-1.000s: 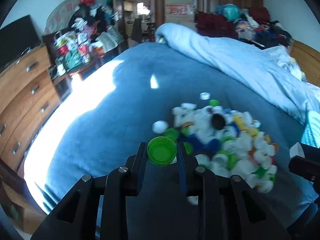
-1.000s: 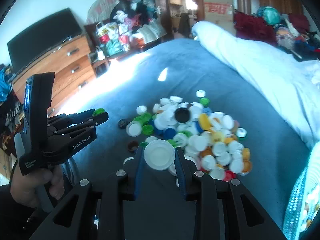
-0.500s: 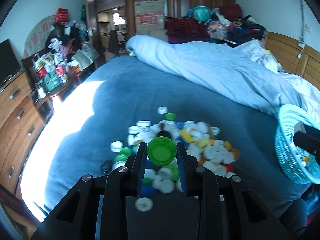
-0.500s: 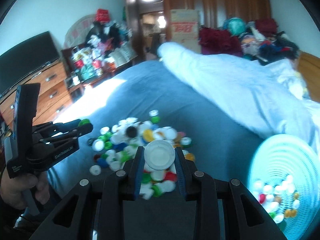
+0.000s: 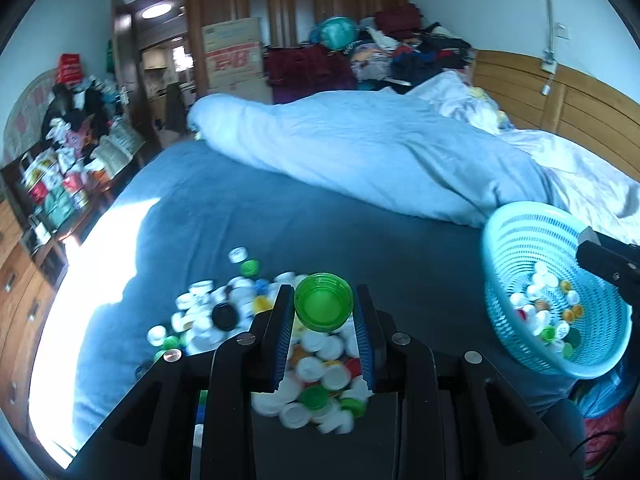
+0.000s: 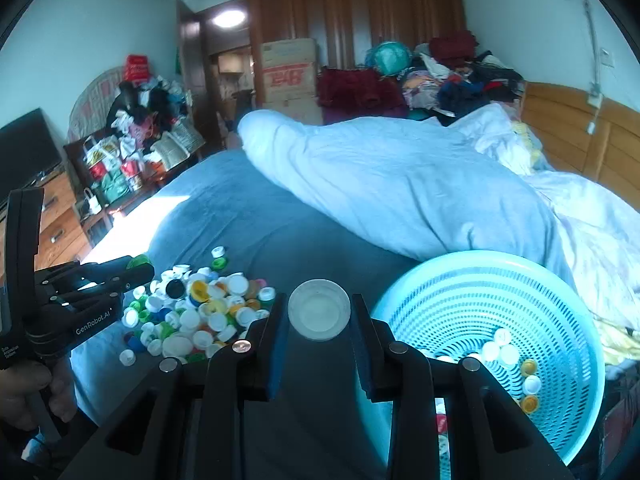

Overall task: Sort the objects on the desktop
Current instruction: 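Carry the green cap and white cap over the blue basket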

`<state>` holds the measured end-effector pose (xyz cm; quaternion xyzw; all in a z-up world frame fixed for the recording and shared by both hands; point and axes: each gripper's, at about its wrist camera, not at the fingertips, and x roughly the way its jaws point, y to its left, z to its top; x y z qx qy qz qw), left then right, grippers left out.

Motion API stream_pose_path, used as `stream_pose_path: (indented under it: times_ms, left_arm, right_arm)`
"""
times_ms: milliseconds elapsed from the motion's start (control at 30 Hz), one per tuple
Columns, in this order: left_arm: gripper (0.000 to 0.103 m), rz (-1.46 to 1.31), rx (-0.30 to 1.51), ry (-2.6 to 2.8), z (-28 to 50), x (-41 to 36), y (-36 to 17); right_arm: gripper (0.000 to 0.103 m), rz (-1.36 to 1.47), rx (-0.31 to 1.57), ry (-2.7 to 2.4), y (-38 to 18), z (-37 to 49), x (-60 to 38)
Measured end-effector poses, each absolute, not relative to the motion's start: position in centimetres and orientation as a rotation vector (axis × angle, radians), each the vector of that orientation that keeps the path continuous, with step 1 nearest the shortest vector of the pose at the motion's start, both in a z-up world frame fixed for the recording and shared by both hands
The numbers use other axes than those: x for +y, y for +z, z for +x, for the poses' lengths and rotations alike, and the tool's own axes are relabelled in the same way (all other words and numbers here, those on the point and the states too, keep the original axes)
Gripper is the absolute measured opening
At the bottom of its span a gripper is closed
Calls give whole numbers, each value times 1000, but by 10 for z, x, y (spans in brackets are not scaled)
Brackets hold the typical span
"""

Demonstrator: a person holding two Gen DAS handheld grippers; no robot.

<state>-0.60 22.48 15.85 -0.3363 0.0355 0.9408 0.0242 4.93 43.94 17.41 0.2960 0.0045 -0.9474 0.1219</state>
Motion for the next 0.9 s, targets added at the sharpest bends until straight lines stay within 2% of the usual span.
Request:
stream_pose_path:
  times_ms: [600,900]
  left_arm:
    - [25,-968,217,2736,-31,343,181]
    - [25,-950,274,2654,-35,394,183]
  right_arm:
    - [33,807,-67,-2942,173,65,523]
    - [33,863,-122,-2979,163,68,555]
